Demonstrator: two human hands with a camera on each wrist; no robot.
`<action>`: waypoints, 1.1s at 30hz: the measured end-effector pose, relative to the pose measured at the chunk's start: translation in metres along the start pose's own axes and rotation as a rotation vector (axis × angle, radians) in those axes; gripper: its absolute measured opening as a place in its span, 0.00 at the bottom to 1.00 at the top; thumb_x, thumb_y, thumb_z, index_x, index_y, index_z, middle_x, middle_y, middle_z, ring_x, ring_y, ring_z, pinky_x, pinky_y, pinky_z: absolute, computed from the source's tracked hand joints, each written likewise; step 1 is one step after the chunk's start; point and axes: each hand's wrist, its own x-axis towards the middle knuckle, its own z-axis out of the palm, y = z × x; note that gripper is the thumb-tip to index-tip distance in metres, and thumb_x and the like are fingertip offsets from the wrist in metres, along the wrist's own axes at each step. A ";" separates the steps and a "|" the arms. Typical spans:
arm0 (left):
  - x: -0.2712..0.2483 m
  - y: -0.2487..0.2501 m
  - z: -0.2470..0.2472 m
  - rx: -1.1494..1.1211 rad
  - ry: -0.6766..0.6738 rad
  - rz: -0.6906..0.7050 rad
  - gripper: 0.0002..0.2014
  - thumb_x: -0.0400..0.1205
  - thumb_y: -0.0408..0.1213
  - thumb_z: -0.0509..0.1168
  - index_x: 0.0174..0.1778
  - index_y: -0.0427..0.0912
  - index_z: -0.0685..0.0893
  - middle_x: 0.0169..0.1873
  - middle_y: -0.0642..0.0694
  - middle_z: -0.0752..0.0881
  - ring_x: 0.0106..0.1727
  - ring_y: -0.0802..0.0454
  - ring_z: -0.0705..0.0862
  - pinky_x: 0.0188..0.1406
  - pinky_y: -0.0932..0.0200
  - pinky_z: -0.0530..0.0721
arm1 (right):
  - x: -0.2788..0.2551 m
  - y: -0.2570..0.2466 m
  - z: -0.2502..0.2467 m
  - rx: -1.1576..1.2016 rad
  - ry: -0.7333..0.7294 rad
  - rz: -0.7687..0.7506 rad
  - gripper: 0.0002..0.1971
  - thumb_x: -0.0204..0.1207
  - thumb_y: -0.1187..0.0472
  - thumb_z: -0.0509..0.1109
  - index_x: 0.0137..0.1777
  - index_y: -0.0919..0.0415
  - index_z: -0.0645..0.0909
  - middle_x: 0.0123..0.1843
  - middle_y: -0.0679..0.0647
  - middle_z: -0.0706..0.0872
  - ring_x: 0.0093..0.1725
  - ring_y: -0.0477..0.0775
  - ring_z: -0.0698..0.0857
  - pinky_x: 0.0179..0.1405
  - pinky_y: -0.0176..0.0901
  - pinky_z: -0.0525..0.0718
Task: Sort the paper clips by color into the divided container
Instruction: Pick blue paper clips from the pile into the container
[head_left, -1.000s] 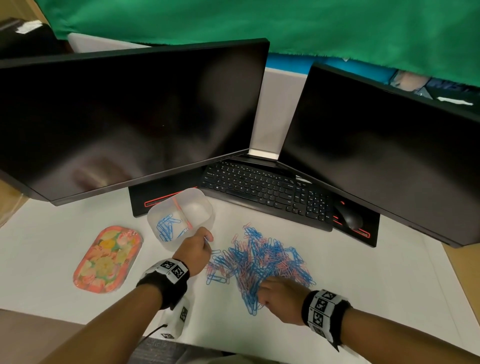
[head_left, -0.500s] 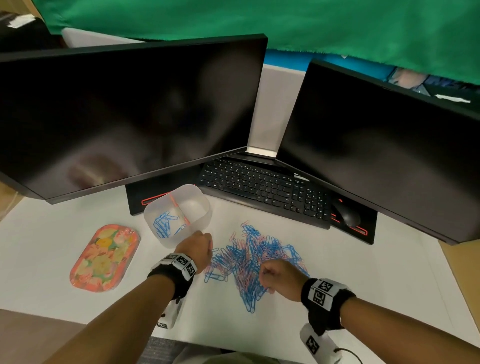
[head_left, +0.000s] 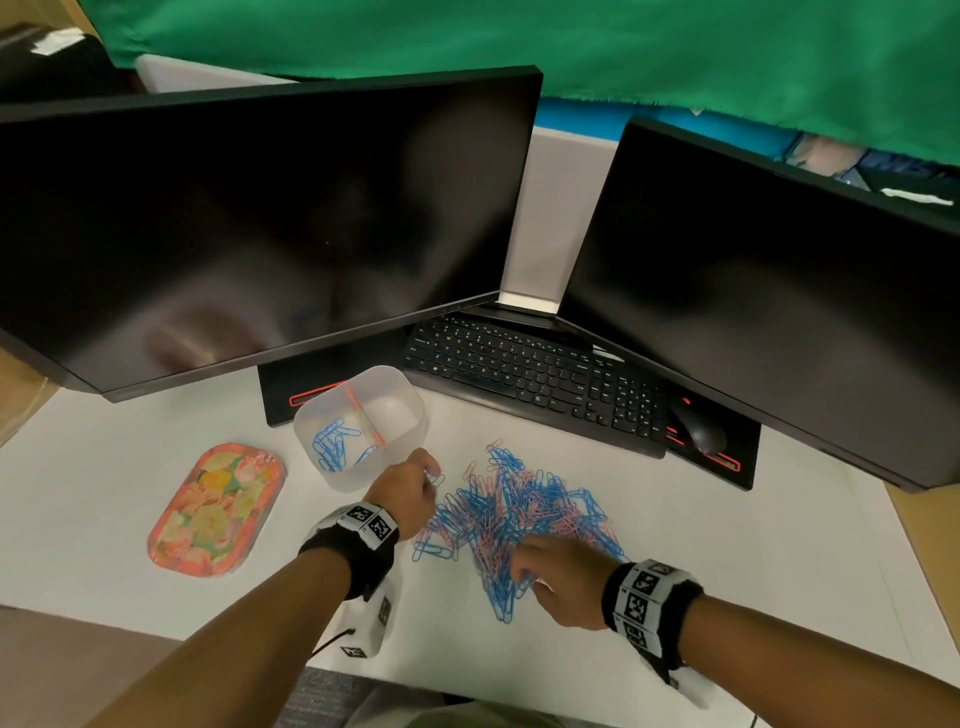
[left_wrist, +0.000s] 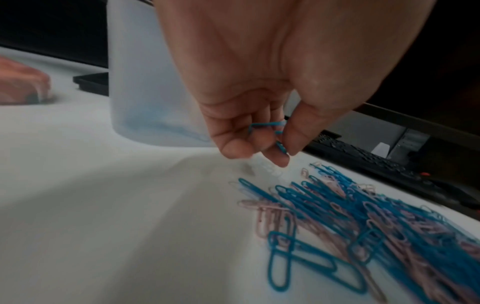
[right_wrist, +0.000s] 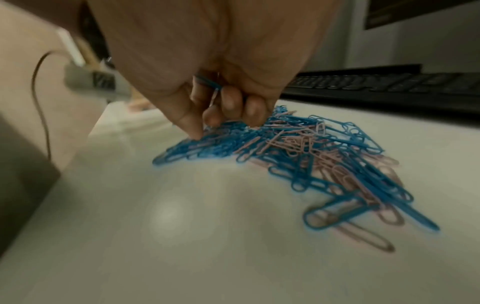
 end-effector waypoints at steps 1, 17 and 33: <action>0.000 0.000 0.001 -0.044 -0.004 -0.017 0.12 0.82 0.30 0.58 0.60 0.45 0.74 0.38 0.45 0.83 0.38 0.47 0.81 0.42 0.58 0.79 | 0.000 0.001 0.002 -0.039 0.006 -0.024 0.13 0.78 0.67 0.58 0.58 0.53 0.76 0.55 0.49 0.78 0.48 0.49 0.77 0.50 0.40 0.77; -0.011 0.011 -0.004 -0.528 -0.158 -0.156 0.15 0.79 0.21 0.54 0.51 0.43 0.80 0.38 0.39 0.83 0.32 0.47 0.84 0.36 0.59 0.85 | 0.007 0.007 0.009 -0.089 0.054 -0.108 0.17 0.78 0.71 0.58 0.64 0.60 0.78 0.56 0.56 0.80 0.52 0.56 0.80 0.52 0.43 0.78; -0.033 0.029 -0.046 -0.969 -0.086 -0.159 0.21 0.78 0.12 0.52 0.61 0.35 0.77 0.44 0.34 0.84 0.36 0.42 0.90 0.39 0.53 0.91 | 0.047 -0.030 -0.057 1.239 0.084 0.369 0.13 0.78 0.68 0.54 0.38 0.63 0.79 0.31 0.59 0.80 0.26 0.57 0.77 0.24 0.41 0.71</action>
